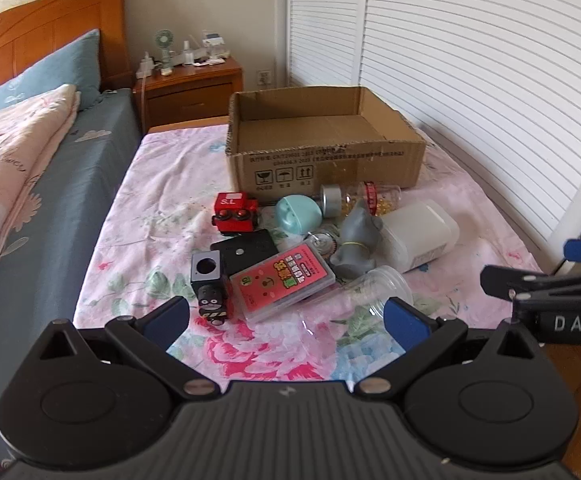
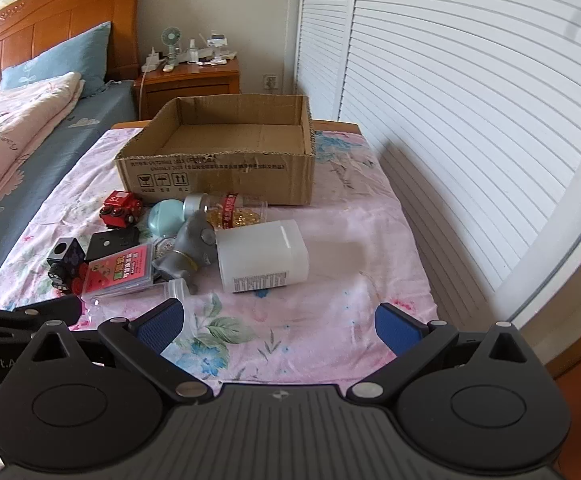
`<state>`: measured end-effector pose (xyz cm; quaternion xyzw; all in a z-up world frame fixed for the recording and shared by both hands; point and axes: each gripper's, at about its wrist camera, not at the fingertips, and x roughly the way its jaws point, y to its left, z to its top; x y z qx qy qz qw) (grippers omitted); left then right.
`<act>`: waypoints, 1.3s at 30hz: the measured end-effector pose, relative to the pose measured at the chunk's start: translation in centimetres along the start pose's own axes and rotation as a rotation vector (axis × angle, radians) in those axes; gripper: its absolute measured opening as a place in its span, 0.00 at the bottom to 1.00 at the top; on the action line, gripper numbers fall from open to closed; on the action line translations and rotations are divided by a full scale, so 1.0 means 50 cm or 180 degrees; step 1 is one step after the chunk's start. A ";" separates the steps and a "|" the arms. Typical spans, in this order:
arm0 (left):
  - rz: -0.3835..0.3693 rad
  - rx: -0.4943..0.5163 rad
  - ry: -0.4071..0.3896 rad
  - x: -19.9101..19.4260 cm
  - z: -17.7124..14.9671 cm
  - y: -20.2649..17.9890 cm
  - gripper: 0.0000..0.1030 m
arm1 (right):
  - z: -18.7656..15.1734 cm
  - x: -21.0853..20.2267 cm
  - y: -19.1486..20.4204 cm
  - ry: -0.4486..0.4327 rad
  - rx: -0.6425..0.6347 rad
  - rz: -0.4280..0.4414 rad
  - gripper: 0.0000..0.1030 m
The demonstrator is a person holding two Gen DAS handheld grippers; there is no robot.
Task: Organize rigid objects
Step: 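Move the left tool toward the blue cube while the right tool approaches the clear jar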
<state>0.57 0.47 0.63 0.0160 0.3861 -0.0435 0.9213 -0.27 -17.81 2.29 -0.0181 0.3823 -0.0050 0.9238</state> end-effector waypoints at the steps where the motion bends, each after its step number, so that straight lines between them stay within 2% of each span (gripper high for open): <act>1: -0.0024 0.0012 0.0003 0.002 0.000 0.002 0.99 | 0.001 0.001 0.001 -0.0001 -0.0011 0.0017 1.00; 5: -0.0100 0.0075 -0.0049 0.010 0.000 0.019 0.99 | 0.004 0.013 -0.003 -0.0050 -0.0063 0.0208 1.00; 8: -0.0070 0.0086 -0.0075 0.019 0.002 0.039 0.99 | 0.005 0.033 -0.008 -0.0047 -0.0076 0.0423 1.00; 11: 0.0007 0.0080 -0.0074 0.034 0.003 0.068 0.99 | 0.005 0.053 0.002 0.0003 -0.0159 0.0510 1.00; 20: 0.0135 0.0159 -0.0040 0.072 -0.024 0.150 0.99 | 0.017 0.085 0.099 0.0056 -0.0667 0.0753 1.00; 24: 0.0183 0.0081 -0.0012 0.080 -0.032 0.186 0.99 | 0.021 0.094 0.164 0.0030 -0.0999 0.0855 1.00; 31: 0.0134 -0.0075 0.0071 0.099 -0.042 0.219 0.99 | 0.006 0.141 0.242 0.0085 -0.1364 0.0677 1.00; 34: 0.0087 -0.0059 0.0102 0.111 -0.043 0.216 0.99 | -0.001 0.156 0.235 0.0142 -0.1368 0.0576 1.00; 39: 0.0004 -0.0031 0.0106 0.128 -0.029 0.201 0.99 | -0.010 0.163 0.198 0.0234 -0.1214 0.0600 1.00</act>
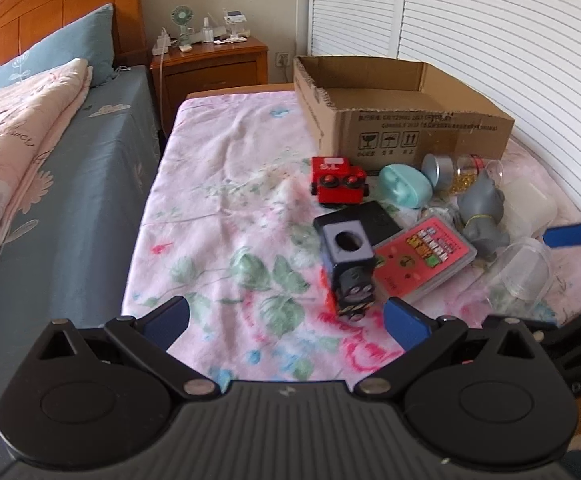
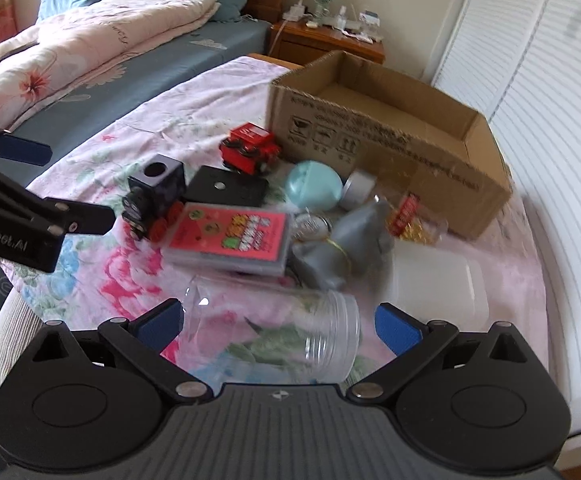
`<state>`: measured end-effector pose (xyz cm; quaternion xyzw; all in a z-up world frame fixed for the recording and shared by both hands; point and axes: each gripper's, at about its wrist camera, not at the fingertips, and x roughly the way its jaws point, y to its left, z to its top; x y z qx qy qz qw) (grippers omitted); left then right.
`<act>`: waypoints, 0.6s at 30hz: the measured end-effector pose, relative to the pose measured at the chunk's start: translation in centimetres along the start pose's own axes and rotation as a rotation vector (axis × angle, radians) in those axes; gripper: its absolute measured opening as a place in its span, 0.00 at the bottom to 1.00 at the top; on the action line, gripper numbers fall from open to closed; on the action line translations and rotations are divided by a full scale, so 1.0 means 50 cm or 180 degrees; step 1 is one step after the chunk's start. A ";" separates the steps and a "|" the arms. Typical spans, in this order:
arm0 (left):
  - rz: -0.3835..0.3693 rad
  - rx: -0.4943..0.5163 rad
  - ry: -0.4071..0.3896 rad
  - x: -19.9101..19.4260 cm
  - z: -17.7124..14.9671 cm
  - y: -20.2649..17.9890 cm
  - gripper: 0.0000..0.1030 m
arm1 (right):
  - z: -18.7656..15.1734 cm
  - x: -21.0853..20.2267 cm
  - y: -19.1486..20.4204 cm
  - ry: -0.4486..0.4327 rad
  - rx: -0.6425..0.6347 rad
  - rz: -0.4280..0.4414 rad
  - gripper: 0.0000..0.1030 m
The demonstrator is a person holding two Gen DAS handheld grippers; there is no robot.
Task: Organize rigid objects
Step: 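Move the left tool toward the blue cube while the right tool approaches the clear jar, then close the left gripper on the blue cube while the right gripper grasps the clear jar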
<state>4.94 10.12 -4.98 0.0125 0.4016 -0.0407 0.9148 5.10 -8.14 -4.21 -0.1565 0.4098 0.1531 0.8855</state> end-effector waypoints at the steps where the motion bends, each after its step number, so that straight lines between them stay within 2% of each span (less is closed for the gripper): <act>1: -0.0014 -0.0001 -0.0008 0.004 0.005 -0.004 0.99 | -0.004 -0.002 -0.005 0.0001 0.0025 0.0001 1.00; 5: 0.0001 0.0012 -0.0083 0.031 0.033 -0.022 0.99 | -0.013 -0.007 -0.017 -0.0023 0.0103 0.0030 1.00; 10: 0.0193 0.0044 -0.0006 0.076 0.057 -0.026 0.99 | -0.015 -0.012 -0.024 -0.0061 0.0140 0.0050 1.00; 18: 0.0337 -0.0213 -0.0007 0.070 0.044 0.043 0.99 | -0.019 -0.010 -0.035 -0.0030 0.0174 0.0144 1.00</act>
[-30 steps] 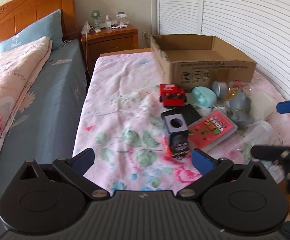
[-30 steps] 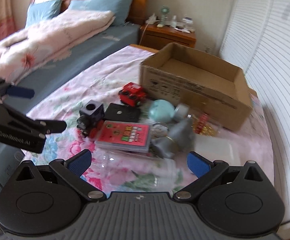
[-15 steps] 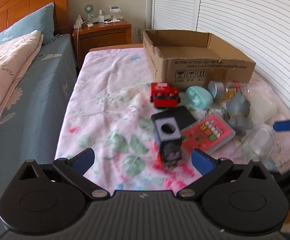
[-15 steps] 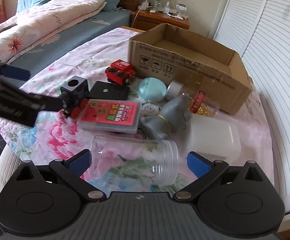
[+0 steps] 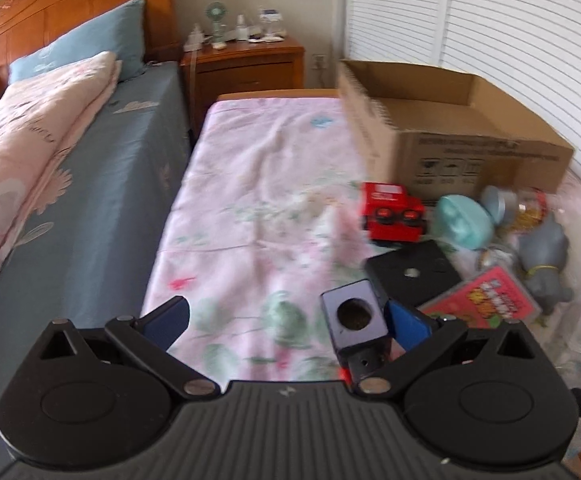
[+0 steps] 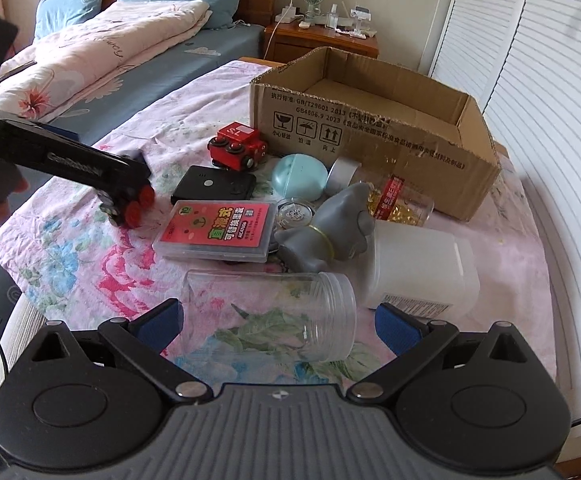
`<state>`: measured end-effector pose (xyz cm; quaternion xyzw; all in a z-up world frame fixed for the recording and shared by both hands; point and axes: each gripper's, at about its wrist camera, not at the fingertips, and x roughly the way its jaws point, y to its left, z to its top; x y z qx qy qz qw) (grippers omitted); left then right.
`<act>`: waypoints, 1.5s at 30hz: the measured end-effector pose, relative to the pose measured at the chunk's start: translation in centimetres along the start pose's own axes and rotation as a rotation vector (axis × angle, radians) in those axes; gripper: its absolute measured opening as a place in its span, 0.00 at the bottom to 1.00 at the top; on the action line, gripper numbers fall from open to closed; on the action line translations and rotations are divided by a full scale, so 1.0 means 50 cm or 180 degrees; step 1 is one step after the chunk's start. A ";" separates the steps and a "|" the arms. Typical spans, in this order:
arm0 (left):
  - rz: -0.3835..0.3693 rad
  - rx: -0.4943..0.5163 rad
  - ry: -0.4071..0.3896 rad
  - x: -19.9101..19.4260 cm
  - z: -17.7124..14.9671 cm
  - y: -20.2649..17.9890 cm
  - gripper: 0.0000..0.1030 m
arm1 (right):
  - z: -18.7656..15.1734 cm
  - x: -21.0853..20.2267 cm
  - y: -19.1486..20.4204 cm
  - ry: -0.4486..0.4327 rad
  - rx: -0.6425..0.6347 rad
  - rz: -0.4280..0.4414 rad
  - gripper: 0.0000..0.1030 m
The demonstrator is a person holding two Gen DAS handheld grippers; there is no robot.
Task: Organize rigid objects
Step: 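Close the left gripper on the blue cube while the right gripper grasps the clear jar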
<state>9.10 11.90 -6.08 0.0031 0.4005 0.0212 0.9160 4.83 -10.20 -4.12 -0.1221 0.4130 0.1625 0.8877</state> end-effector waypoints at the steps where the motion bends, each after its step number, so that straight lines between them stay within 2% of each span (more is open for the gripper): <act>1: 0.0037 -0.0008 0.0010 0.001 0.000 0.007 0.99 | -0.002 0.001 -0.002 0.0009 0.0018 0.0020 1.00; 4: 0.0122 -0.0009 0.0050 0.001 -0.003 0.020 0.99 | -0.004 0.004 -0.006 0.0030 0.0064 0.0063 1.00; 10: -0.0082 0.0008 0.0137 0.001 -0.025 0.006 0.99 | -0.004 0.007 -0.004 0.0042 0.0059 0.0074 1.00; 16: -0.0032 0.0012 0.0146 0.022 -0.039 -0.006 0.99 | -0.003 0.010 0.000 0.0046 0.0029 0.0076 1.00; 21: 0.0060 -0.0106 0.0091 0.014 -0.053 0.015 0.99 | -0.005 0.009 -0.006 0.0046 0.0066 0.0107 1.00; 24: -0.0025 -0.0150 0.0044 0.006 -0.057 0.013 0.96 | -0.005 0.013 -0.005 0.0052 0.0058 0.0153 1.00; 27: -0.0135 -0.0111 0.0062 0.005 -0.057 0.000 0.90 | -0.004 0.018 -0.002 0.0073 0.0054 0.0237 1.00; 29: -0.0221 -0.0085 0.0089 0.009 -0.057 -0.007 0.90 | -0.003 0.020 0.002 0.0079 0.0035 0.0273 1.00; 31: -0.0280 -0.0111 0.0095 0.015 -0.059 -0.011 0.81 | -0.002 0.019 0.006 0.0077 -0.0004 0.0289 1.00; 35: -0.0426 -0.0078 0.0030 0.017 -0.053 -0.021 0.72 | 0.002 0.019 0.012 0.0082 -0.0055 0.0312 1.00; 37: -0.0492 -0.0018 0.0010 0.016 -0.052 -0.027 0.65 | 0.004 0.019 0.014 0.0085 -0.0086 0.0305 1.00; 40: -0.0421 0.0162 -0.0024 0.014 -0.058 -0.032 0.59 | 0.006 0.022 0.018 0.0093 -0.0126 0.0288 1.00; 45: -0.0390 0.0209 -0.0070 0.008 -0.066 -0.014 0.59 | 0.008 0.026 0.018 0.0092 -0.0158 0.0281 1.00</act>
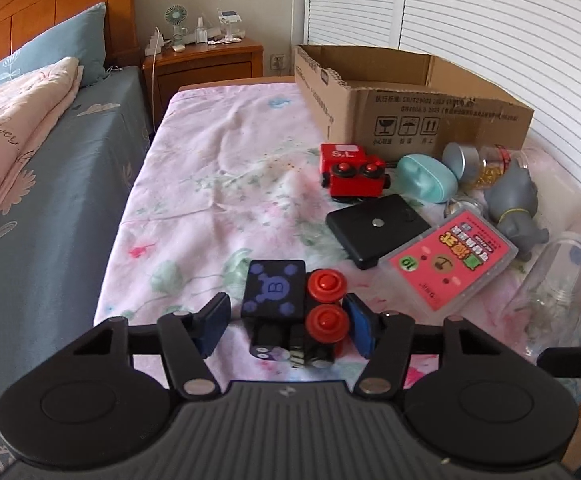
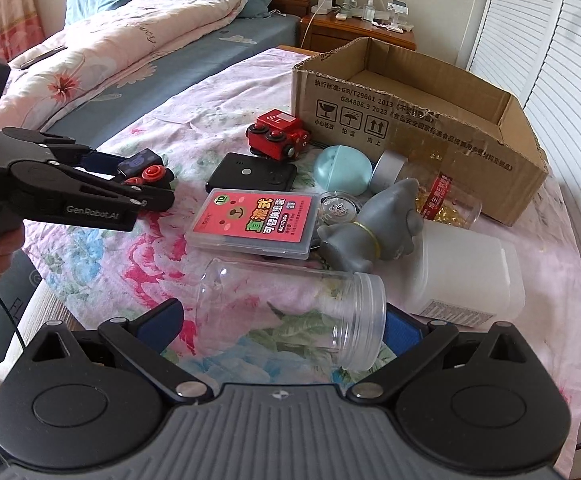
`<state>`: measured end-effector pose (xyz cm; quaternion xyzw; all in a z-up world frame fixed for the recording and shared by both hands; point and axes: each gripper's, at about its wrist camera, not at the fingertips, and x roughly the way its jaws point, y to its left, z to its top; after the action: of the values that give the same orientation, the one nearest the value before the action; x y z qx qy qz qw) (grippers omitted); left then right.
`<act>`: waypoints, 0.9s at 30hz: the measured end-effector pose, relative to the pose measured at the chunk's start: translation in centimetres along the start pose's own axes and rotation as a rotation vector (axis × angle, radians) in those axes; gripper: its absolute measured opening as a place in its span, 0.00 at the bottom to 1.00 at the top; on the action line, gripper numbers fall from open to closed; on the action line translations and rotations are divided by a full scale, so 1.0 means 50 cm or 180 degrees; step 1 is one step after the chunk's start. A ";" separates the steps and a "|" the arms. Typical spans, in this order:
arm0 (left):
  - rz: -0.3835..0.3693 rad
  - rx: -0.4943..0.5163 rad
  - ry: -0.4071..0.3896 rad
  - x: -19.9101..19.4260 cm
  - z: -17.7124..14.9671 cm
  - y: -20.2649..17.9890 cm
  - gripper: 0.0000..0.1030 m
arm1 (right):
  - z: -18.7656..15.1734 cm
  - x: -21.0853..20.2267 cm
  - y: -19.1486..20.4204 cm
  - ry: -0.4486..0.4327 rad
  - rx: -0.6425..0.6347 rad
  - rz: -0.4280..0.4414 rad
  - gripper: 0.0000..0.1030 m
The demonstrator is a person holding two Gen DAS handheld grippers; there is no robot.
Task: Organize rigid objects
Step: 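Close the left gripper on the blue cube while the right gripper grasps the clear jar, then carry the cube into the box and open the left gripper while the right carries the jar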
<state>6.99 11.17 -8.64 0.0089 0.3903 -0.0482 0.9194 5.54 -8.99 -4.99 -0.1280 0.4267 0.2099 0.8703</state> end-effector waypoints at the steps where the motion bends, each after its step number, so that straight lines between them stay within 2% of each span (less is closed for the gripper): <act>1: -0.0004 -0.0013 -0.0008 0.000 0.000 0.002 0.59 | 0.001 0.001 0.001 -0.0002 -0.0007 -0.0004 1.00; 5: -0.0009 0.0060 -0.0063 0.000 -0.001 -0.004 0.55 | 0.003 0.008 0.005 0.0002 -0.0054 -0.0058 0.99; 7: -0.0042 0.0075 -0.0065 -0.002 -0.002 -0.007 0.48 | 0.004 0.010 0.010 0.0013 -0.0103 -0.0111 0.97; 9: -0.0052 0.0054 -0.0058 -0.003 -0.001 -0.007 0.48 | 0.006 0.012 0.012 0.0018 -0.0125 -0.0167 0.93; 19: -0.0120 0.0081 0.0011 -0.013 0.002 -0.002 0.48 | 0.016 -0.006 0.009 -0.0028 -0.0105 -0.0101 0.93; 27: -0.0143 0.0268 -0.0002 -0.045 0.025 -0.007 0.48 | 0.032 -0.032 -0.004 -0.0137 -0.0150 -0.0094 0.93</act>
<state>6.29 10.93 -6.16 0.0389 0.3876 -0.0852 0.9170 5.85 -8.93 -2.77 -0.1503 0.4009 0.2098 0.8790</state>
